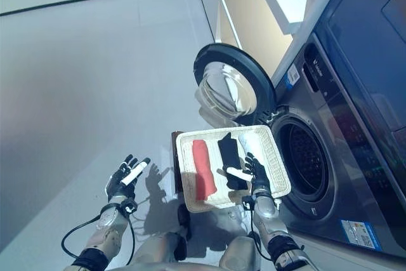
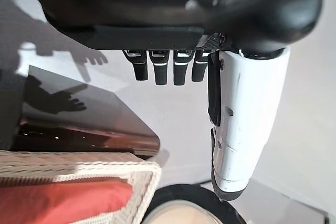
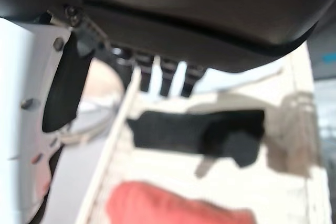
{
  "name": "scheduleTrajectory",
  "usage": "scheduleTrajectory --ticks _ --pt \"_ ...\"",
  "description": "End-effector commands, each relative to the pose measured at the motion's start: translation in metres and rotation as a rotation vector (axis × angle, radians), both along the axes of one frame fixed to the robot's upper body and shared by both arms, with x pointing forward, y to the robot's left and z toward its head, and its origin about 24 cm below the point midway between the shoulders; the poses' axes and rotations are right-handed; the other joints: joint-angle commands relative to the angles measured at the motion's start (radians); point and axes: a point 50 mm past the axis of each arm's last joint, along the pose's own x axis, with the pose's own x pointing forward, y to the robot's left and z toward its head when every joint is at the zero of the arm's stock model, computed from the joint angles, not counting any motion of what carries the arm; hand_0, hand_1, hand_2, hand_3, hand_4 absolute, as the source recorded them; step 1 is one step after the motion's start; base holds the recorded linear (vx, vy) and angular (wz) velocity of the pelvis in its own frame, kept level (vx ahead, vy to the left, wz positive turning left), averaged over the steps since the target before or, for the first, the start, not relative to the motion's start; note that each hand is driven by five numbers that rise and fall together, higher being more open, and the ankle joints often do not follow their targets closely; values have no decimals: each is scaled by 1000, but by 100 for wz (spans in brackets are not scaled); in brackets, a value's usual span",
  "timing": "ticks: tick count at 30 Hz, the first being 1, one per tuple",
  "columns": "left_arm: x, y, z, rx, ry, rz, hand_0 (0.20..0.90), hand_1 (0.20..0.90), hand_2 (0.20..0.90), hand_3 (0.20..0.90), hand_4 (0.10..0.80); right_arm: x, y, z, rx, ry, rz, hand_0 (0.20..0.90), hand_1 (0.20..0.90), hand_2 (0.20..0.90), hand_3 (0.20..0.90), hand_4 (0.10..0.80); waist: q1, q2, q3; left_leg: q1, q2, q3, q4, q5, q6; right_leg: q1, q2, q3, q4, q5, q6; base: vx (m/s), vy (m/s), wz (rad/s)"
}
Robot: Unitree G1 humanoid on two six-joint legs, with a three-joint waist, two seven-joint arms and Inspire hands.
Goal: Pick up the clothes and place them into the washing machine
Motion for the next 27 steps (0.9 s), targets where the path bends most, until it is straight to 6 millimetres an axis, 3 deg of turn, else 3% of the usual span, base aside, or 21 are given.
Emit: scheduleTrajectory --ticks 1,6,8,10,11,13,14,15,16,17,27 --pt "31 10 39 22 -223 47 900 900 900 900 800 45 -4 56 -8 -275 -11 900 900 900 900 800 -46 -17 51 -31 97 -72 163 -102 -168 -40 12 26 -111 289 -16 159 -161 40" --pt "37 11 46 28 -253 51 900 900 900 900 800 49 -3 67 -18 -329 3 900 900 900 900 800 -69 -38 81 7 125 -143 166 -131 -211 -117 39 53 -154 286 7 142 -195 59" --pt "38 8 49 17 -271 43 900 900 900 900 800 44 -7 63 -26 -316 -7 900 900 900 900 800 -59 -48 93 -13 136 -164 191 -136 -226 -115 44 -12 -134 254 3 20 -256 -2" --pt "40 3 49 3 -275 31 900 900 900 900 800 44 -9 62 -29 -312 -14 900 900 900 900 800 -62 -44 97 -29 139 -176 191 -132 -232 -116 56 -7 -129 241 -5 -23 -197 6" --pt "40 -5 50 -36 -293 26 900 900 900 900 800 41 -19 63 -67 -310 -28 900 900 900 900 800 -65 -25 100 -51 152 -194 182 -105 -245 -120 66 -39 -108 220 -14 9 -158 42" --pt "40 -7 50 -51 -292 24 900 900 900 900 800 39 -23 63 -82 -311 -43 900 900 900 900 800 -73 -13 99 -55 161 -179 167 -87 -250 -124 60 -58 -98 215 -15 -5 -128 47" --pt "42 -13 51 -54 -296 -5 900 900 900 900 800 31 -36 63 -94 -320 -99 900 900 900 900 800 -109 8 97 -63 209 -54 113 -28 -260 -128 47 -100 -91 199 -13 -20 -63 49" --pt "42 -13 51 -55 -295 -5 900 900 900 900 800 31 -37 63 -95 -319 -100 900 900 900 900 800 -109 9 94 -63 210 -53 110 -26 -261 -130 48 -100 -90 198 -14 -22 -62 65" --pt "42 -16 51 -57 -301 -18 900 900 900 900 800 27 -40 62 -97 -316 -122 900 900 900 900 800 -120 15 98 -63 233 -2 92 5 -272 -137 48 -109 -86 191 -18 26 8 63" --pt "43 -18 52 -45 -305 -41 900 900 900 900 800 28 -42 63 -124 -320 -128 900 900 900 900 800 -112 22 106 -72 238 -46 71 30 -283 -156 56 -98 -80 184 -22 48 -10 65" --pt "53 -19 72 22 -386 -65 900 900 900 900 800 64 -70 89 -456 -300 -188 900 900 900 900 800 -59 59 143 -151 208 -47 92 -2 -276 -258 25 -75 -59 211 -9 -6 17 11"
